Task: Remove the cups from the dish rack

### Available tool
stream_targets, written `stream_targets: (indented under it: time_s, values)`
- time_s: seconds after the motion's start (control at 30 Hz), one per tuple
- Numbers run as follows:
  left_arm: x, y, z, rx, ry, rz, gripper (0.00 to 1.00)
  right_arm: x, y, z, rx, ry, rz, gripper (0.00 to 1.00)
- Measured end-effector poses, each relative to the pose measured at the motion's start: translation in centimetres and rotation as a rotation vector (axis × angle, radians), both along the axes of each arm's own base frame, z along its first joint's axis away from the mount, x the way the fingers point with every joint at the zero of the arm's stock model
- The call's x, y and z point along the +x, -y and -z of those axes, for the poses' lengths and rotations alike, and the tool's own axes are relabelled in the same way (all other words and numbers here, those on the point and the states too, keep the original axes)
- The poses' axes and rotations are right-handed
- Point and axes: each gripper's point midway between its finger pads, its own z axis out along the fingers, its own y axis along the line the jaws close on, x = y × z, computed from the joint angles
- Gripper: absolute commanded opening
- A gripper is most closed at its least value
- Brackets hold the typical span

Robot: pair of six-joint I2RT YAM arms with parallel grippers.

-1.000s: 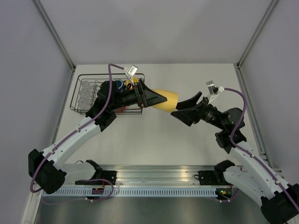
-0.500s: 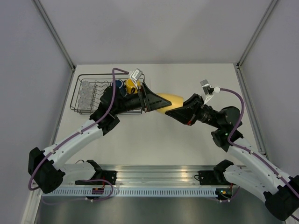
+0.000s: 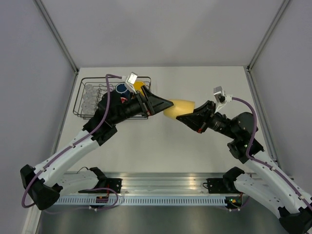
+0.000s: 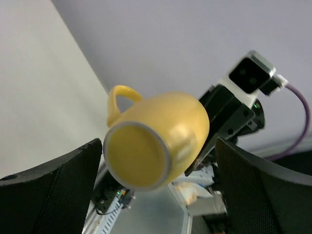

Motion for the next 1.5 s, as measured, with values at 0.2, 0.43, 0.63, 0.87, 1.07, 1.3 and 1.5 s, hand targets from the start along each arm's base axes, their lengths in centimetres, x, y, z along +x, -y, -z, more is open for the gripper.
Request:
stream_targets:
  time_s: [0.2, 0.43, 0.63, 0.87, 1.07, 1.3, 1.5]
  values:
    - [3.7, -5.7, 0.5, 0.183, 0.062, -0.386, 1.0, 2.6, 1.2, 2.4, -0.164, -0.053, 0.166, 0.0]
    - [4.2, -12.1, 2.3, 0.45, 0.157, -0.607, 1.0, 7.7, 1.9, 6.4, -0.48, -0.135, 0.319, 0.01]
    - [2.9, -15.2, 3.8, 0.651, 0.212, -0.613, 1.0, 11.9, 2.3, 12.2, -0.766, -0.191, 0.374, 0.0]
    - [0.6, -18.4, 5.1, 0.79, 0.252, -0.595, 1.0, 16.1, 1.8, 18.6, -1.067, -0.205, 0.31, 0.0]
    - [-0.5, -20.8, 6.8, 0.851, 0.274, -0.63, 1.0, 18.9, 1.0, 23.5, -1.276, -0.197, 0.187, 0.0]
    - [-0.8, -23.0, 10.4, 0.918, 0.287, -0.689, 1.0, 21.8, 0.4, 28.1, -1.447, -0.183, 0.075, 0.0]
    - [-0.8, -23.6, 10.9, 0.921, 0.296, -0.718, 1.0, 23.6, 0.0, 30.5, -1.528, -0.183, 0.025, 0.0]
